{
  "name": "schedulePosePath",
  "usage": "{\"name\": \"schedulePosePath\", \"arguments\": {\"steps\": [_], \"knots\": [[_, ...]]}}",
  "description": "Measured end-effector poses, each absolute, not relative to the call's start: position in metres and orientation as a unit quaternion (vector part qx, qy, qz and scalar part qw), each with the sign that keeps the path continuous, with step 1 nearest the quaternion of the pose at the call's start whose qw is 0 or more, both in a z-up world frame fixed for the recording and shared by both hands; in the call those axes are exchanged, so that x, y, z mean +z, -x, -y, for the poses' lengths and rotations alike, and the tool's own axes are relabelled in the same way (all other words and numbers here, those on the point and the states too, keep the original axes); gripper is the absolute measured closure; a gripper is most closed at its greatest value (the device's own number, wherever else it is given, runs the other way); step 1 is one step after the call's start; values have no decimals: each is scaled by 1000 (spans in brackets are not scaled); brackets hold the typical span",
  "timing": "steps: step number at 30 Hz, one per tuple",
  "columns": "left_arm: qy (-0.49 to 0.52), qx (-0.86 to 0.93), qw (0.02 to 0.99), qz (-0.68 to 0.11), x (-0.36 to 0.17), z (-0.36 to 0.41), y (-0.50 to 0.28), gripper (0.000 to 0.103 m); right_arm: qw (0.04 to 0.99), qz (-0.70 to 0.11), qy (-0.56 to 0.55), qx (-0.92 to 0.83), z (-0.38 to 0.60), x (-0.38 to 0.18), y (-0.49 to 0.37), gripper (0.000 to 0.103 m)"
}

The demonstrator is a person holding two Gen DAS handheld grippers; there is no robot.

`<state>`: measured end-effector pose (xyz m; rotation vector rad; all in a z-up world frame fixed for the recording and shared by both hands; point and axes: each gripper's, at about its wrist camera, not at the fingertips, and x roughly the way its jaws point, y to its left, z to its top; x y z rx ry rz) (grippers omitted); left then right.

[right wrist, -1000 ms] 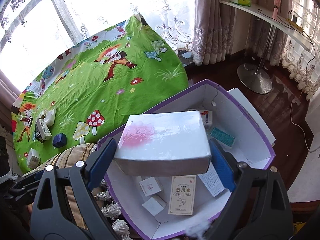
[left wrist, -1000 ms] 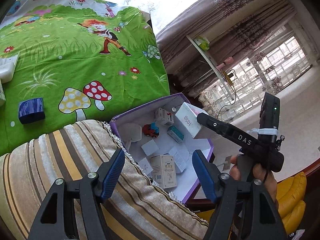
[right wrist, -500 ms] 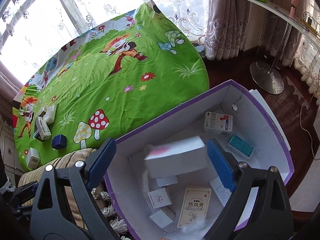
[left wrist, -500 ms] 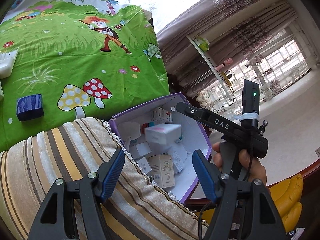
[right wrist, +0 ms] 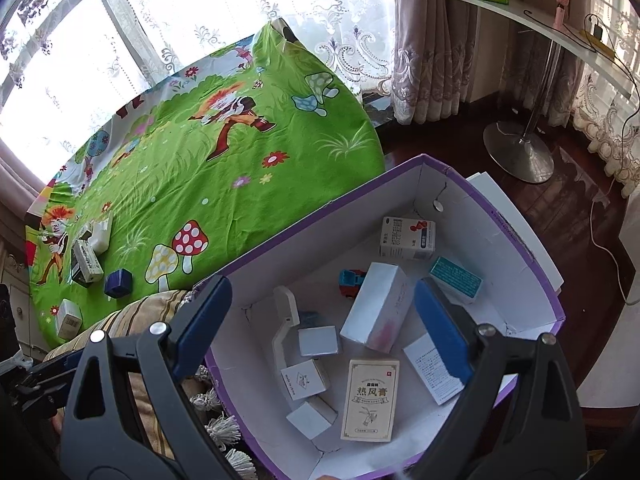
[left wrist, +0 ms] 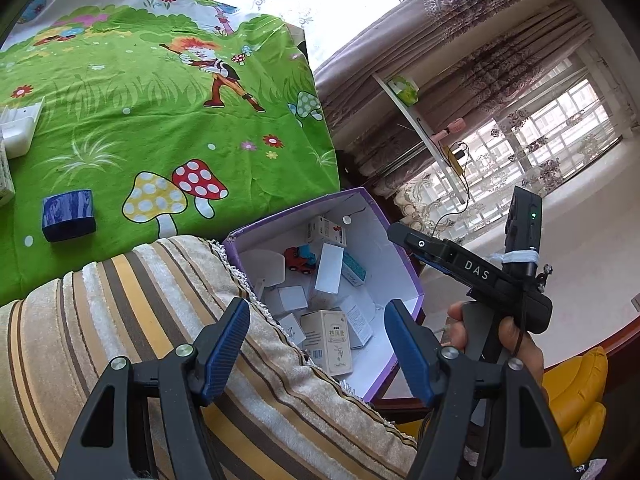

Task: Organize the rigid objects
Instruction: 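Open the right tool to drop the pink-splash box into the purple box, then move both tools back over the remaining boxes on the bed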

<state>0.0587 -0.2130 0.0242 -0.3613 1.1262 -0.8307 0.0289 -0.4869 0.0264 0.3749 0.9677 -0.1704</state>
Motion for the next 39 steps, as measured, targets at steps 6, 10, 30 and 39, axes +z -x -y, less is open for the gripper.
{"name": "schedulePosePath", "arguments": {"steps": [6, 10, 30, 39], "knots": [[155, -373, 766, -500, 34, 202, -54, 32, 871, -456, -172, -70, 475, 37, -24, 9], [143, -356, 786, -485, 41, 189, -51, 32, 875, -452, -165, -57, 462, 44, -24, 9], [204, -177, 839, -473, 30, 57, -52, 32, 879, -466, -91, 33, 366, 52, -40, 9], [253, -68, 843, -469, 20, -1, -55, 20, 873, -478, -63, 72, 324, 46, -52, 9]]}}
